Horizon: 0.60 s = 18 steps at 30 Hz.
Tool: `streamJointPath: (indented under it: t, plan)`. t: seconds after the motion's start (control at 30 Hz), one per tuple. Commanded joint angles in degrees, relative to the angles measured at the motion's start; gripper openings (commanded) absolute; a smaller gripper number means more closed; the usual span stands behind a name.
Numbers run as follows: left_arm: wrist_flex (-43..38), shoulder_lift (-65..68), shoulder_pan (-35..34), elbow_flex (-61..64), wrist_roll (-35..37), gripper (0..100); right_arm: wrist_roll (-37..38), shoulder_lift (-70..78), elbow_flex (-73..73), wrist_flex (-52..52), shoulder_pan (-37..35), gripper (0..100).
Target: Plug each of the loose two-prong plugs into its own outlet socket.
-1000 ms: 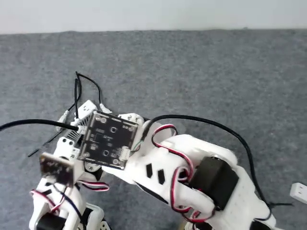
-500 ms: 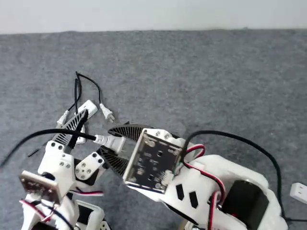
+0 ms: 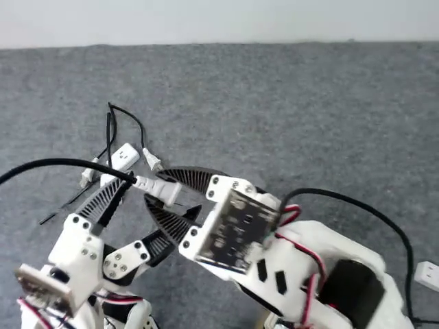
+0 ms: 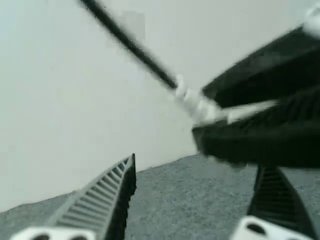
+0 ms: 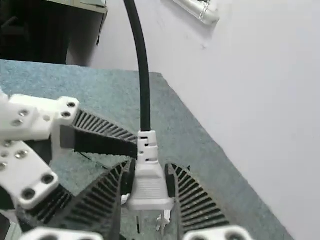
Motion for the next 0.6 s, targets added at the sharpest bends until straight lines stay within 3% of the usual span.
streamJointPath:
  t: [0.0,0.57]
  plan:
    - [0.18,-1.23,0.44,-2.68,-0.35,38,-0.79,-1.36,0.44,-1.27,0.75,0.7]
    - [-3.43,-1.23,-0.18,3.47,-3.96,38,-0.97,-5.23,1.85,2.95,-3.30,0.7]
